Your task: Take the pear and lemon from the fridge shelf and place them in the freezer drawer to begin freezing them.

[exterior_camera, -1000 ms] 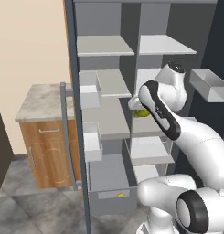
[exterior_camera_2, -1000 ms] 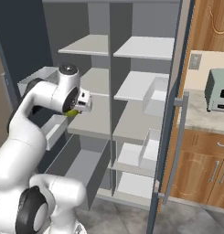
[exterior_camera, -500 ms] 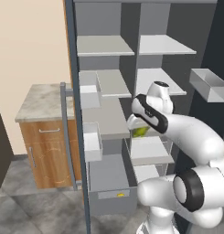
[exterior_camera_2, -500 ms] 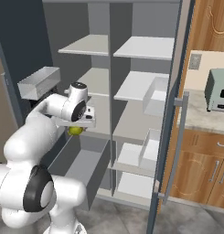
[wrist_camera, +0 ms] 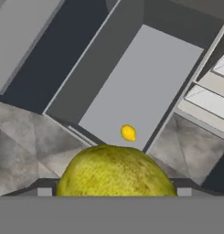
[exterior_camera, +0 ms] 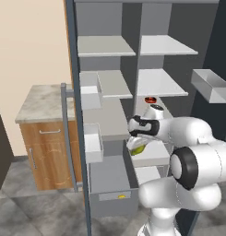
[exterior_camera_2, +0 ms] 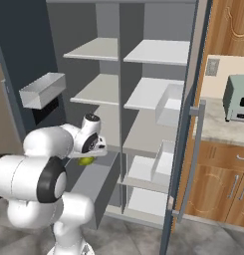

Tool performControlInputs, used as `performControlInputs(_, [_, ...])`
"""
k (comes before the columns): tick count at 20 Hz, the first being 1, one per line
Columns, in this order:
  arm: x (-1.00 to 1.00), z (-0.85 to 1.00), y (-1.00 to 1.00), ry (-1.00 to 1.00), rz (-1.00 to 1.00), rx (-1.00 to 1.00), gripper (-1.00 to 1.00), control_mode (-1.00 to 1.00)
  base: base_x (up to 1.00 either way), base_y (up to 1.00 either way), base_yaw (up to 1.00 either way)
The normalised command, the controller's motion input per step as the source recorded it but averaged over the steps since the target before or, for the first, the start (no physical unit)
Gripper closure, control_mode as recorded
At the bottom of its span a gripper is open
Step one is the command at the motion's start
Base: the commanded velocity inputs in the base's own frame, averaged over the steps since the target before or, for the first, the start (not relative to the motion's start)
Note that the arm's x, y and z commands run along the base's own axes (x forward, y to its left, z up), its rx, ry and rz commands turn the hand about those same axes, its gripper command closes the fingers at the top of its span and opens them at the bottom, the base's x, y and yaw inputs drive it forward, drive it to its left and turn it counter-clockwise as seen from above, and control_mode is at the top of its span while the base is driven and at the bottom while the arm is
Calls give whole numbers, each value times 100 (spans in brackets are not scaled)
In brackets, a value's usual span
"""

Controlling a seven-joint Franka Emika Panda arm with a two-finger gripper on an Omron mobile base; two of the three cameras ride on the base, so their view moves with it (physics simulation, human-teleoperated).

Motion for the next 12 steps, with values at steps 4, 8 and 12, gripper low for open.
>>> performControlInputs(4, [27, -99, 2, 4, 6, 0, 100, -100, 0, 0, 0])
performControlInputs(8, [27, -98, 1, 1, 5, 0, 100, -100, 0, 0, 0])
performControlInputs(12, [29, -79, 1, 0, 5, 0, 100, -100, 0, 0, 0])
